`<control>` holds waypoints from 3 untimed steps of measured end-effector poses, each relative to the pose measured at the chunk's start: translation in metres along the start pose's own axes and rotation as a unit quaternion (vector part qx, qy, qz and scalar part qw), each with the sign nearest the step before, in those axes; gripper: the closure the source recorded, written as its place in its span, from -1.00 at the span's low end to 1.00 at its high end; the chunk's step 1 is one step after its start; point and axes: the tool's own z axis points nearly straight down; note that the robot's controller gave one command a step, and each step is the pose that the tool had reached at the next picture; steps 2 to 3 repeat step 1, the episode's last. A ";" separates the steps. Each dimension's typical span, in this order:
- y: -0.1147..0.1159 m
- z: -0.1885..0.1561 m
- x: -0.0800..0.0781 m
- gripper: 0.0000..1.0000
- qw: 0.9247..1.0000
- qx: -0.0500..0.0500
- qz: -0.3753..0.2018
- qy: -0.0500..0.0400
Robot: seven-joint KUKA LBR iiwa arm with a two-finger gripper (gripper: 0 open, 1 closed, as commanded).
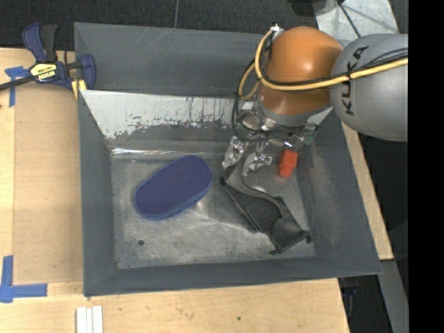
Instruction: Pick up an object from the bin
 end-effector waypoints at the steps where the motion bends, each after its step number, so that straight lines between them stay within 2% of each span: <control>1: 0.000 -0.012 0.000 1.00 1.000 0.001 0.001 -0.001; 3: 0.000 -0.012 0.000 1.00 1.000 0.001 0.001 -0.001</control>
Offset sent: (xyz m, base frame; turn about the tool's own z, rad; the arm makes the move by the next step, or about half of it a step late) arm -0.0001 0.0002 0.0143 0.0000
